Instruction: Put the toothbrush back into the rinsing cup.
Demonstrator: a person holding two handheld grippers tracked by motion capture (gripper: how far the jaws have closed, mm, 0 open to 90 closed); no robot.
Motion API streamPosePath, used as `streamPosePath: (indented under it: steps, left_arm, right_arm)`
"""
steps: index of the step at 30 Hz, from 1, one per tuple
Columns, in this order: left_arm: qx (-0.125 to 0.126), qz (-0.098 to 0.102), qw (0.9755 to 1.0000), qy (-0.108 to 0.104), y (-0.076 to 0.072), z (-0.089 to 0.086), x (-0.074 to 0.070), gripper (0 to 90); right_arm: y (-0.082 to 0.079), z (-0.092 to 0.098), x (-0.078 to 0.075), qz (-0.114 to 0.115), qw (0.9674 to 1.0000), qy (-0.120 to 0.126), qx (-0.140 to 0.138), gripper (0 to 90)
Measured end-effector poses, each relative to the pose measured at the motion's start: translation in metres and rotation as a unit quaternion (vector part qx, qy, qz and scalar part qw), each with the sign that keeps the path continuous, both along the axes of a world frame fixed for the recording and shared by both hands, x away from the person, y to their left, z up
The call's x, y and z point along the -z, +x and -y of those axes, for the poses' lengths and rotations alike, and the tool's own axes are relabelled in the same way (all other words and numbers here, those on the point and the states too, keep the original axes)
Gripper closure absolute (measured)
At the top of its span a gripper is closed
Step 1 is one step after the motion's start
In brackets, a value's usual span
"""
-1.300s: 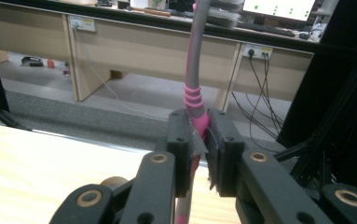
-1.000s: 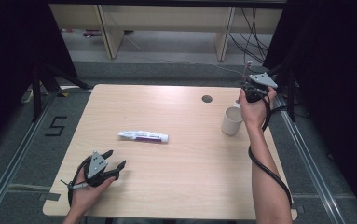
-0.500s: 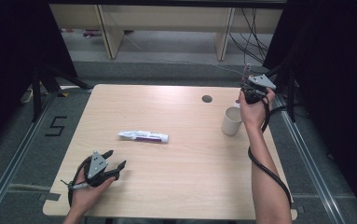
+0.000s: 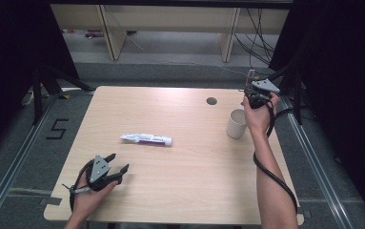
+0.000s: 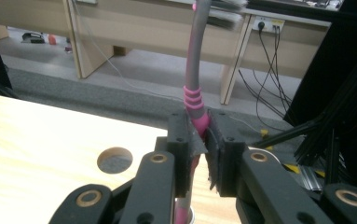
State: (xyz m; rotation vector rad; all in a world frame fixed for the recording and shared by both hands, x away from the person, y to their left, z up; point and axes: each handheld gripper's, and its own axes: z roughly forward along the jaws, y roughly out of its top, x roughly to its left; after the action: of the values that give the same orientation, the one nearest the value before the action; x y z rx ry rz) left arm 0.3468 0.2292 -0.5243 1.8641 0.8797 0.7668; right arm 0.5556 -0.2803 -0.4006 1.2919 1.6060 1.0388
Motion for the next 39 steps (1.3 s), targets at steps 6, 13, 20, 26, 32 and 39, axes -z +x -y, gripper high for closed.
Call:
streamPosePath:
  steps: [6, 13, 20, 26, 32, 39]
  left_arm:
    - [0.000, 0.001, 1.0000, 0.000, 0.000, 0.000, 0.000, 34.8]
    - [-0.002, -0.001, 1.0000, 0.001, -0.001, 0.000, 0.000, 34.8]
    - [0.000, 0.000, 1.0000, 0.000, 0.000, 0.000, 0.000, 34.8]
    - [0.000, 0.000, 1.0000, 0.000, 0.000, 0.000, 0.000, 34.8]
    - [-0.001, 0.001, 1.0000, -0.001, 0.000, 0.000, 0.000, 34.8]
    - [-0.001, 0.001, 1.0000, 0.000, 0.000, 0.000, 0.000, 34.8]
  right_arm:
    - [0.000, 0.000, 0.006, -0.011, 0.9999, 0.003, -0.001, 80.4]
    - [0.001, 0.001, 0.011, -0.021, 0.9998, -0.001, -0.005, 80.3]
    - [0.000, 0.000, 0.015, -0.034, 0.9994, 0.003, -0.005, 80.3]
    - [0.001, 0.002, 0.019, -0.039, 0.9991, -0.005, -0.012, 80.3]
    - [0.000, 0.002, 0.022, -0.047, 0.9988, -0.002, -0.010, 80.2]
    - [0.000, 0.002, 0.026, -0.054, 0.9985, -0.001, -0.006, 80.2]
